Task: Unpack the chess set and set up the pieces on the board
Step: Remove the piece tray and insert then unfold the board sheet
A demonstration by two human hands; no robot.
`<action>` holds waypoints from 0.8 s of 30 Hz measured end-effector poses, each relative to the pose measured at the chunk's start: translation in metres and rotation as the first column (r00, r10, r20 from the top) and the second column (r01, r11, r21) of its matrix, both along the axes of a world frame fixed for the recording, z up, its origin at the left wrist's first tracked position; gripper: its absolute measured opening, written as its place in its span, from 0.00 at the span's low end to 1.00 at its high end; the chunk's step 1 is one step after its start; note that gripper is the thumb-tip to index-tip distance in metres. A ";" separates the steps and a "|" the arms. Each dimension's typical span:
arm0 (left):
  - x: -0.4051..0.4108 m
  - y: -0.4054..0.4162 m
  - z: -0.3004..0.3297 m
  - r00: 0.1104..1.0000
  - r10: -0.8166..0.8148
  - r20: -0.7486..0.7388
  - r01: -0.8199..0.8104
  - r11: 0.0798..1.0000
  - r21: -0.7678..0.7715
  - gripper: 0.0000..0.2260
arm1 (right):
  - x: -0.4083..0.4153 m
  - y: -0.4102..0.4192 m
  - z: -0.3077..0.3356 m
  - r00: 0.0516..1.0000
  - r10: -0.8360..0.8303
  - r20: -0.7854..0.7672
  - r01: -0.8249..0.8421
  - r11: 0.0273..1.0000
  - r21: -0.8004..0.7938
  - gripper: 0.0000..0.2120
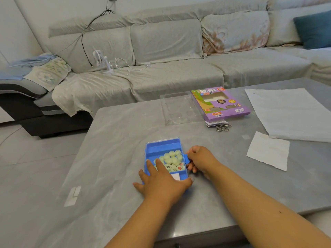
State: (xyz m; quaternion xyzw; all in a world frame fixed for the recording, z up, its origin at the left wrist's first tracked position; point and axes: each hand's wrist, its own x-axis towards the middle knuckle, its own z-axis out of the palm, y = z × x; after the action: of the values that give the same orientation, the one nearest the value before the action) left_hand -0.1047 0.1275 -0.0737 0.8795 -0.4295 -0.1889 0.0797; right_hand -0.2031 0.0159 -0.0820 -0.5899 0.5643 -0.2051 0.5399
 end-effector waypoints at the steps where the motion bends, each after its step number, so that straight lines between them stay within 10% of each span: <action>1: -0.001 0.000 0.002 1.000 -0.008 0.006 0.008 1.000 0.021 0.54 | 0.000 0.000 -0.001 1.000 0.002 0.003 -0.002 1.000 -0.005 0.12; 5: 0.007 0.001 0.008 0.998 -0.007 -0.055 0.004 0.999 -0.043 0.49 | 0.002 -0.002 -0.003 0.994 -0.015 0.106 0.015 1.000 0.004 0.11; 8: 0.025 0.002 0.019 0.930 0.016 -0.368 -0.130 0.949 -0.287 0.47 | 0.005 -0.005 -0.004 0.996 -0.021 0.083 0.020 1.000 0.014 0.09; 12: 0.053 0.021 0.035 0.516 -0.084 -0.853 -0.456 0.815 -0.356 0.40 | 0.003 -0.007 -0.006 0.985 -0.062 -0.161 0.032 0.983 -0.182 0.04; 17: 0.069 0.032 0.037 0.202 -0.185 -0.962 -0.724 0.633 -0.274 0.08 | 0.010 0.022 0.012 0.952 0.183 -0.244 -0.294 0.764 -0.575 0.10; 21: 0.079 0.031 0.032 0.040 -0.189 -0.981 -0.801 0.581 -0.145 0.28 | 0.021 0.034 0.009 0.790 0.328 -0.517 -0.603 0.565 -0.563 0.12; 24: 0.090 0.034 0.026 -0.027 -0.185 -0.982 -0.850 0.522 -0.075 0.31 | 0.023 0.026 0.005 0.850 0.306 -0.430 -0.512 0.675 -0.532 0.05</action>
State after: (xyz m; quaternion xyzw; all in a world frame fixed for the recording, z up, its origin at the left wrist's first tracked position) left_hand -0.0150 0.1611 -0.0481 0.4745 -0.0154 -0.4931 0.7290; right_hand -0.1796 0.0424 -0.0771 -0.8718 0.3903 -0.1598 0.2494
